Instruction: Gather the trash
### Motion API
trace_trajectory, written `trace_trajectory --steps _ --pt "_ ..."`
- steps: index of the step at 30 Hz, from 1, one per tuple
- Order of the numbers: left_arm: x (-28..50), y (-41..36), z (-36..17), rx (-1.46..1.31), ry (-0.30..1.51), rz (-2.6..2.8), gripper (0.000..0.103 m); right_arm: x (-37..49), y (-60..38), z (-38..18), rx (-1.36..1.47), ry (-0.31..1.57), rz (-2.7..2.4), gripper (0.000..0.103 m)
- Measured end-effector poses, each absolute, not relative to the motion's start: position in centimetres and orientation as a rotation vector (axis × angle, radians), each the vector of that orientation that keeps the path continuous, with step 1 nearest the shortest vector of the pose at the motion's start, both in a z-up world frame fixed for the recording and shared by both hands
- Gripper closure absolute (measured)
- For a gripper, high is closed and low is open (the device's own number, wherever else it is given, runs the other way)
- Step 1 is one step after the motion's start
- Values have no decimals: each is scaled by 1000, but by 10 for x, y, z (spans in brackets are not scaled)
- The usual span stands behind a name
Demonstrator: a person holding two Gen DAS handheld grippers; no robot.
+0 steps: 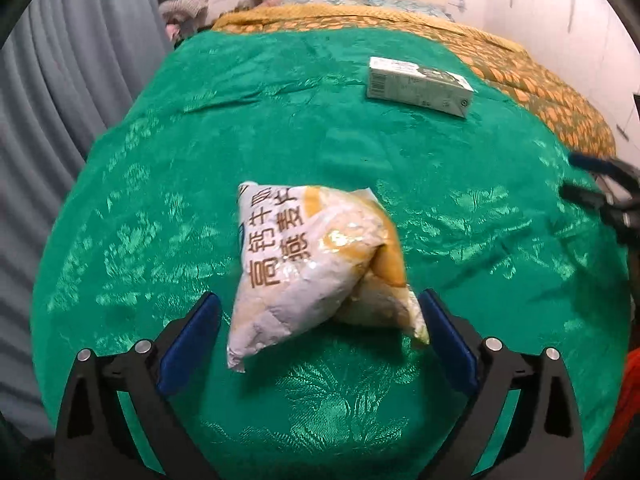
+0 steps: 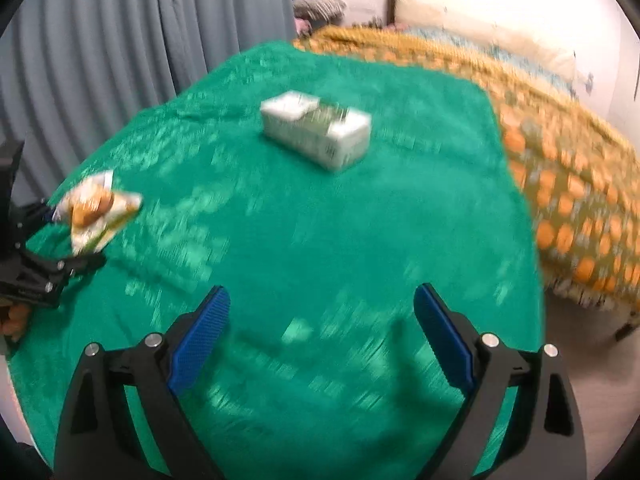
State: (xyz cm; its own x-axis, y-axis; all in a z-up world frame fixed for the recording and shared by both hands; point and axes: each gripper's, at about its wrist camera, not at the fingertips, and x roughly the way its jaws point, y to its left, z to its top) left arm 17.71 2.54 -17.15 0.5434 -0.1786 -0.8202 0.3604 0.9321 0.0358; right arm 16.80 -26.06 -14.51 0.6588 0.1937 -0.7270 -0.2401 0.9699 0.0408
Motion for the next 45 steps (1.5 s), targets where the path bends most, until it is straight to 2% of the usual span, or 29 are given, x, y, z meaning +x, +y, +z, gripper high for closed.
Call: trace_trajectory --steps 9,13,18,20,21,23,26,39,45 --pt "179 26 -174 194 950 -321 5 302 -246 -139 -216 932 377 12" --pt "179 26 -174 192 951 -323 5 330 -221 -147 -342 955 371 12" --pt "179 26 -174 191 951 -323 5 349 -212 -156 -234 1010 348 12" --pt "179 26 -174 191 951 -323 5 346 -211 -155 -202 1008 365 33" --pt "179 26 -175 191 951 -324 5 341 -212 -154 -196 1004 365 35" --pt "179 26 -174 191 951 -323 5 329 -214 -151 -190 1004 370 48" --pt "179 26 -175 191 951 -323 5 299 -224 -146 -165 993 356 53" --pt "179 26 -175 194 951 -321 5 103 -264 -139 77 1012 302 53" --pt "179 26 -175 194 951 -321 5 62 -243 -155 63 1001 275 51"
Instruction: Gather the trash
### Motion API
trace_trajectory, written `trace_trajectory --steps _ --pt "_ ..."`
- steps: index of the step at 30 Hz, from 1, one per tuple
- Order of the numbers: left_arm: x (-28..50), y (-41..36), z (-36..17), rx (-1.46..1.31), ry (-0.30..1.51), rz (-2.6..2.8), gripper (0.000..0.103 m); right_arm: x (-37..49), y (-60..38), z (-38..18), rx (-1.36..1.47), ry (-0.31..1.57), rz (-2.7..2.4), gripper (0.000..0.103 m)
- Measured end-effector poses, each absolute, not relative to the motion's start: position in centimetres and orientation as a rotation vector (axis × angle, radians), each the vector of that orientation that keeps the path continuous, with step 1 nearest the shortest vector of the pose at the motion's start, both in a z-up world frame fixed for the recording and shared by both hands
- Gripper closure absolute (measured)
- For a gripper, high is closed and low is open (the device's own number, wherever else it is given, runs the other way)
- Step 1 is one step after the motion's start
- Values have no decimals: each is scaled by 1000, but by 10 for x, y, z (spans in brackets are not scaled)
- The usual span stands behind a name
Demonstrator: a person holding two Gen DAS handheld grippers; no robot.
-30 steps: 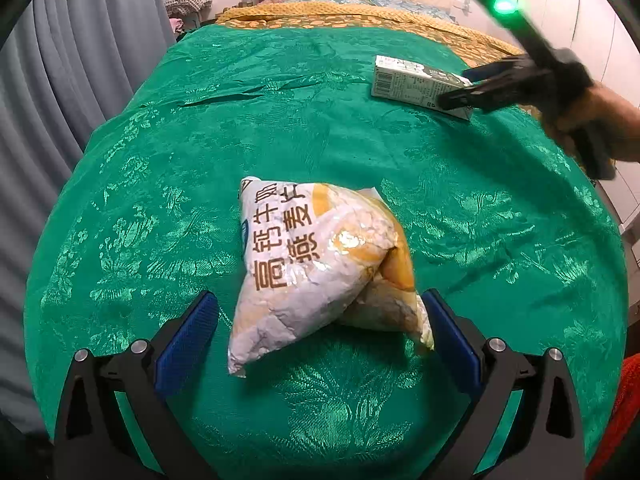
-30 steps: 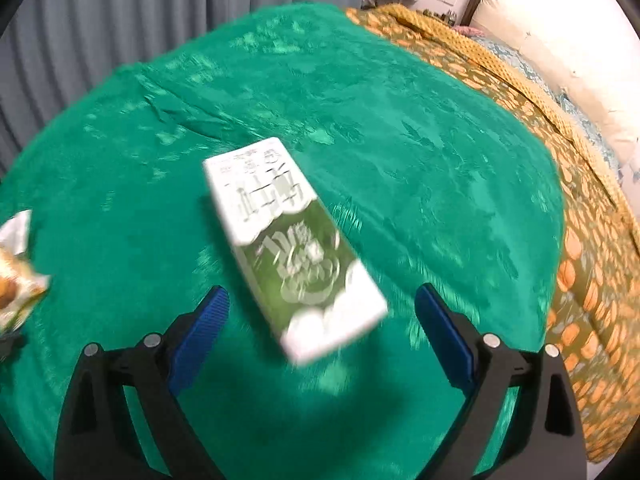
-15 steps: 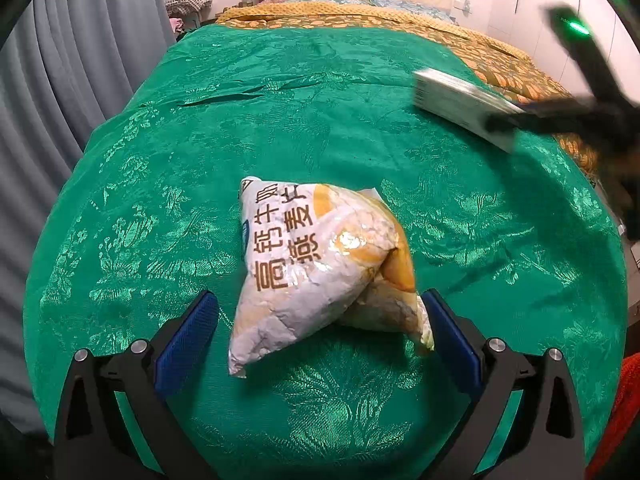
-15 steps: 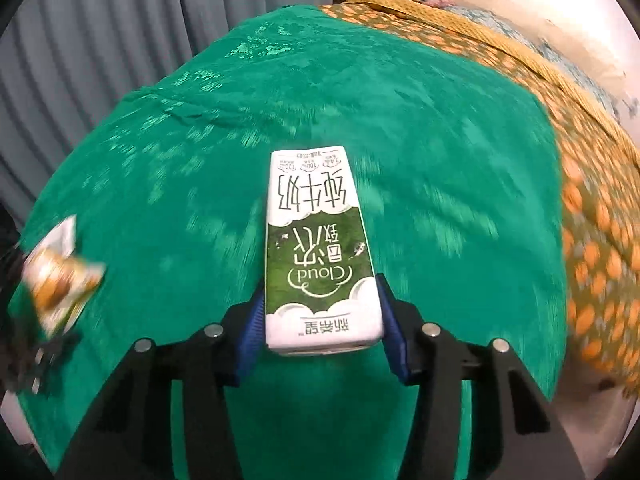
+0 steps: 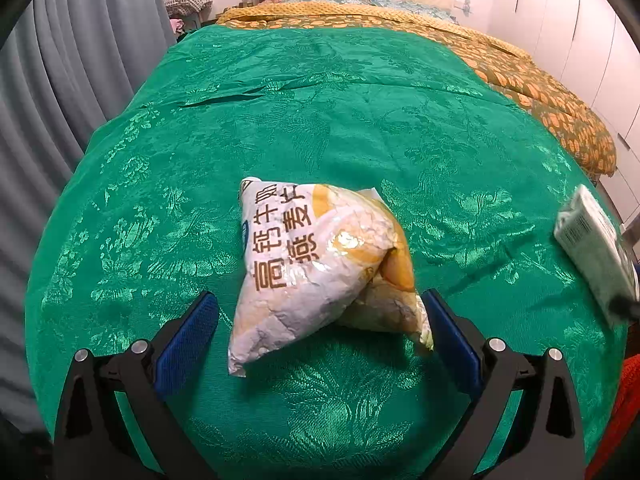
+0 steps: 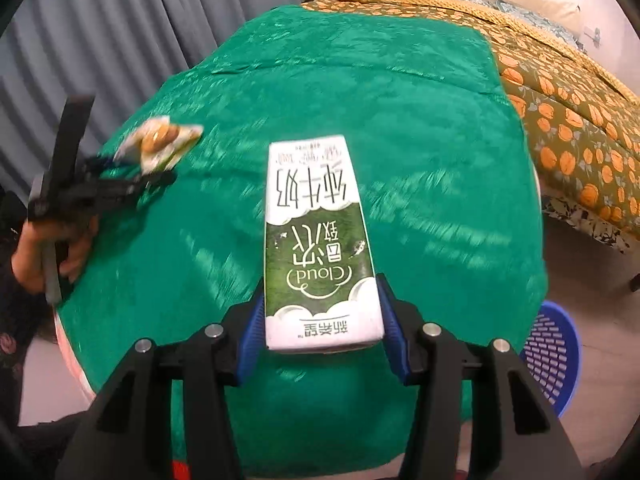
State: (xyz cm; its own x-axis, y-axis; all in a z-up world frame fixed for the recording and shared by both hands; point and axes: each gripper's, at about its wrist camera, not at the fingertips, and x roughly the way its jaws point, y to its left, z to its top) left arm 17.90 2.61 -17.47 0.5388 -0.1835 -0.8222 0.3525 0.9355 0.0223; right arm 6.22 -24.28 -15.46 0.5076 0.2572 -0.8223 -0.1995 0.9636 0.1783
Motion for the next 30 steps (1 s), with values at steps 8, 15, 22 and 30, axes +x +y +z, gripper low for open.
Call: trace_trajectory --steps 8,15,22,30 --pt "155 47 -168 149 955 -398 5 42 -259 -149 119 997 258 19" --pt "154 35 -140 158 911 -431 5 62 -249 -131 57 1010 272 18" --pt "195 11 -139 243 957 -377 5 104 -219 -136 -87 1093 287 18" --pt "207 15 -147 301 980 -325 8 107 -226 -132 -54 1083 281 54"
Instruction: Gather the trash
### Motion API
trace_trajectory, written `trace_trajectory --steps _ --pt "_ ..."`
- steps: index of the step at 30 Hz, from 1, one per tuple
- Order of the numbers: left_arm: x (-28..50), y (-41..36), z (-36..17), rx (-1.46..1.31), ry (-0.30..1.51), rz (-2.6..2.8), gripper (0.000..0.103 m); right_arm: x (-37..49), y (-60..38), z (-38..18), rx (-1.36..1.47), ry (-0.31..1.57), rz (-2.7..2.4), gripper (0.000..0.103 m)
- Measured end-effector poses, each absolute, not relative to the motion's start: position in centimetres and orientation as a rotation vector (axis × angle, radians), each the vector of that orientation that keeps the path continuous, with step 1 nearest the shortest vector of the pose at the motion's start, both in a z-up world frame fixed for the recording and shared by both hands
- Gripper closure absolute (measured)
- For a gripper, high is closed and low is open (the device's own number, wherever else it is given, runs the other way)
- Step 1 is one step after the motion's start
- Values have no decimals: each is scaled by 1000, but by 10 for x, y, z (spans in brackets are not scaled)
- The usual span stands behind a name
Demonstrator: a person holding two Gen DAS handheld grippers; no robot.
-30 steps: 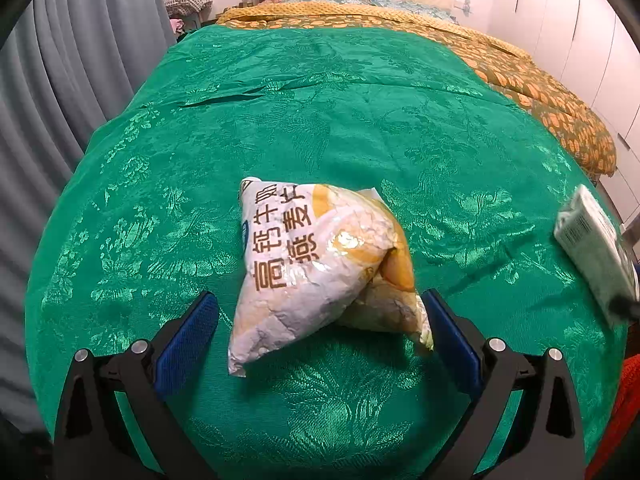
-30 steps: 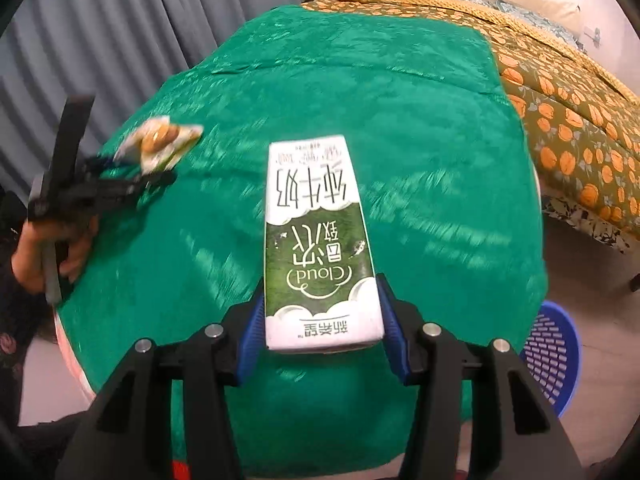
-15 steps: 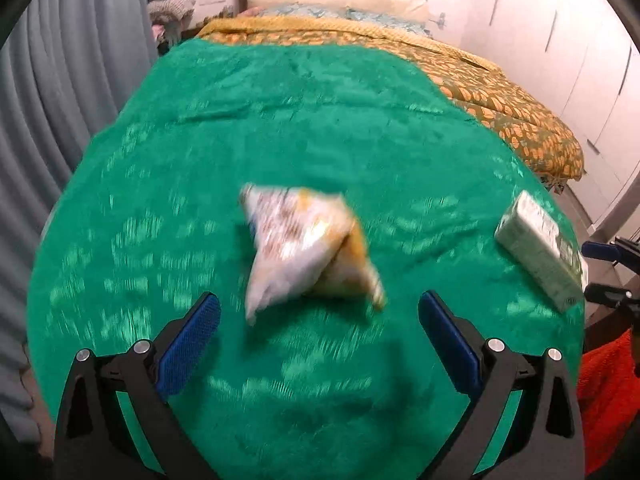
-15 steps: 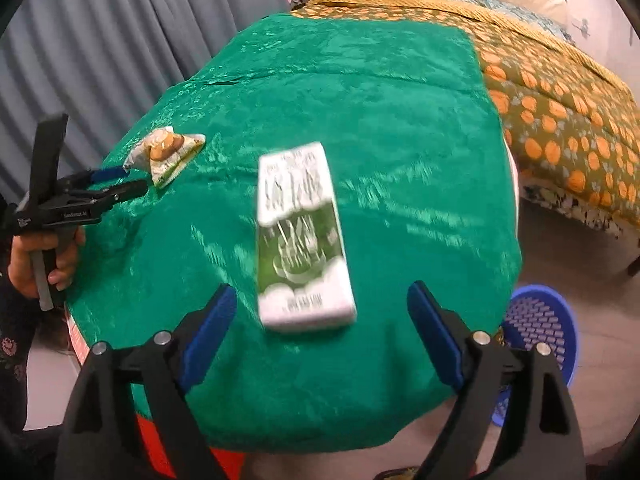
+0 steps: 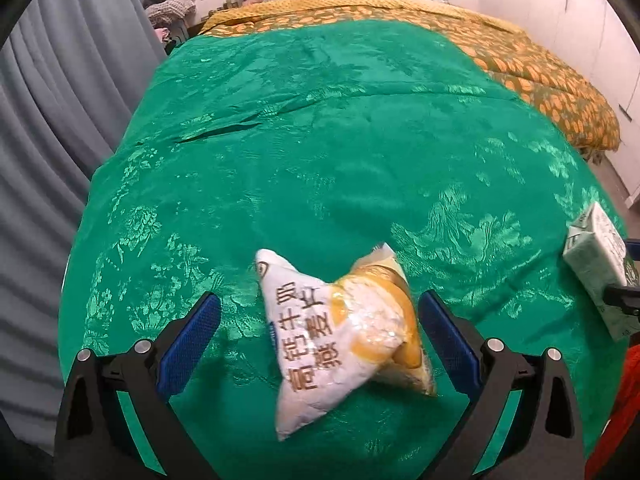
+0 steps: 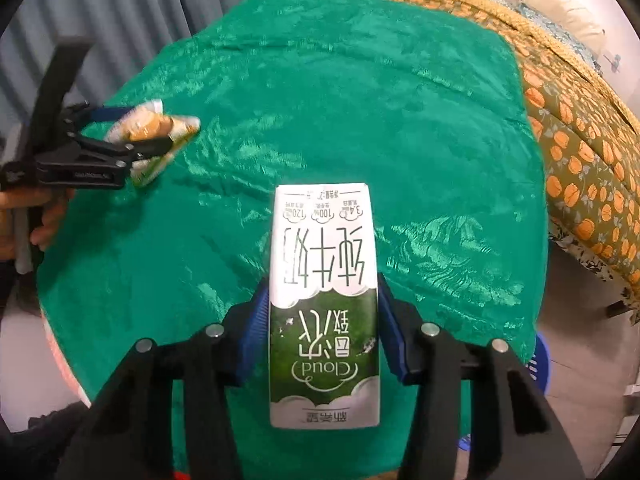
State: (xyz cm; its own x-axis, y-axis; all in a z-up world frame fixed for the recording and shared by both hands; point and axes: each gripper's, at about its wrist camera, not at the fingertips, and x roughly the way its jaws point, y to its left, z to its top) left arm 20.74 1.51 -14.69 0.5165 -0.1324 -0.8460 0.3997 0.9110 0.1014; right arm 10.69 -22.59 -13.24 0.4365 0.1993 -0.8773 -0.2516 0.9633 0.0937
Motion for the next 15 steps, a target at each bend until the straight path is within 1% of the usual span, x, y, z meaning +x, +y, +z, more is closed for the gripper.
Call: trace_trajectory --steps 1,2,3,6,9,15 --pt "207 16 -147 297 983 -329 11 104 -228 -130 -40 1069 282 55" --pt "207 16 -148 296 988 -340 17 103 -228 -127 -33 1059 281 55" --pt "206 15 -149 296 991 -350 27 100 -230 -124 -24 1045 280 55" --pt "202 9 -149 307 985 -365 49 92 -237 -116 17 1013 289 55" --pt "198 4 -146 315 963 -354 54 85 -244 -109 59 985 296 55" --pt "178 -10 -124 249 918 -410 56 54 -295 -98 185 920 266 55"
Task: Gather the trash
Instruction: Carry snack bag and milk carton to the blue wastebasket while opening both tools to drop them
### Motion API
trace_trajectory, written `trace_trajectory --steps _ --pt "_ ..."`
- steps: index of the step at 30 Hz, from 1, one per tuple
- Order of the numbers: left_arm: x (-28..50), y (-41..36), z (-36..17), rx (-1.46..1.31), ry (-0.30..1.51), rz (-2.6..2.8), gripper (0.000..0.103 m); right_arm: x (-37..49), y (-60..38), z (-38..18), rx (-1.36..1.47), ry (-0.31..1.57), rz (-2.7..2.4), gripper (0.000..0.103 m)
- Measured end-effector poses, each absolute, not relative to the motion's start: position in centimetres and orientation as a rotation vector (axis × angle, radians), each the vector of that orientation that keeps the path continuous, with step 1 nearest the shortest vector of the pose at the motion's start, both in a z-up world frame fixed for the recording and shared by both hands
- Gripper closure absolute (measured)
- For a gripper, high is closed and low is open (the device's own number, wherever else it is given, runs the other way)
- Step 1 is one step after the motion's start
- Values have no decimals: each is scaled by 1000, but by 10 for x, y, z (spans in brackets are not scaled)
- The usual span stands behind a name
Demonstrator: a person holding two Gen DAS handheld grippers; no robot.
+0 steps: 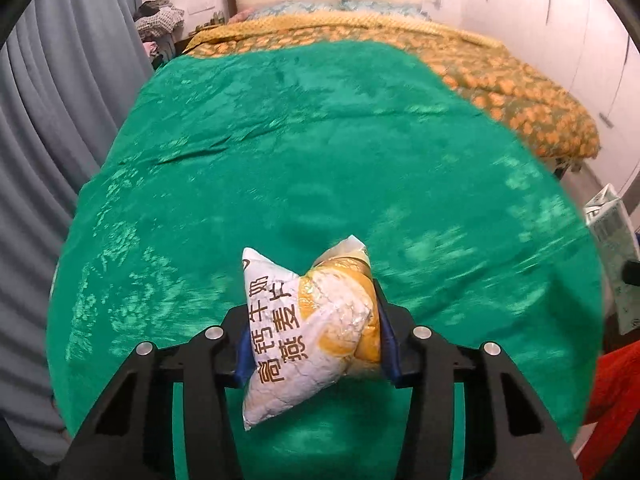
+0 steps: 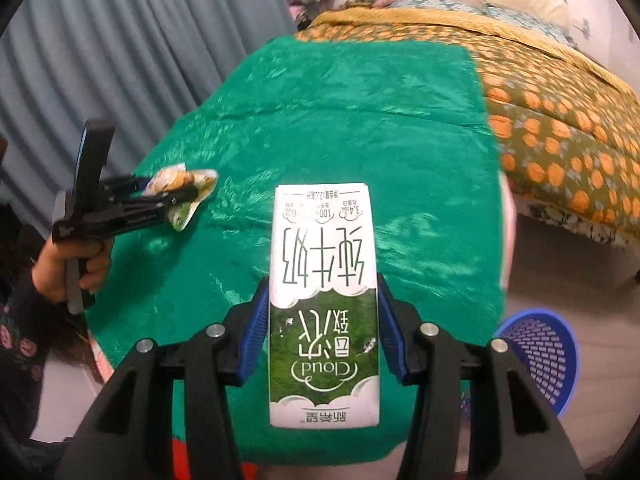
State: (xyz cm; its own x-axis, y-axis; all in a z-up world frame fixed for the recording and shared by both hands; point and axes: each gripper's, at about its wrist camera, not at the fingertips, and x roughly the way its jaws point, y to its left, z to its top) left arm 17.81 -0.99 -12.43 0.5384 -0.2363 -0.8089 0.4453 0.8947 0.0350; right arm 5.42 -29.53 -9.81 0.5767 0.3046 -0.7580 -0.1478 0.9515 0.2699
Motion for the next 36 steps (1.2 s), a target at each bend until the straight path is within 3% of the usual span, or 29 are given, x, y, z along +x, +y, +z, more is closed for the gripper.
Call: trace_trajectory --steps 6,16,25,36 --pt "135 -69 -101 227 888 -584 56 2 -388 -122 308 912 100 55" --pt "49 -256 -95 292 881 -941 55 -38 -504 -155 371 940 -144 55" --pt "32 -397 -168 363 999 -978 54 -35 -579 -210 477 972 -222 54" --pt "61 -466 -270 366 1111 -926 49 -12 -635 -293 688 1009 -214 53"
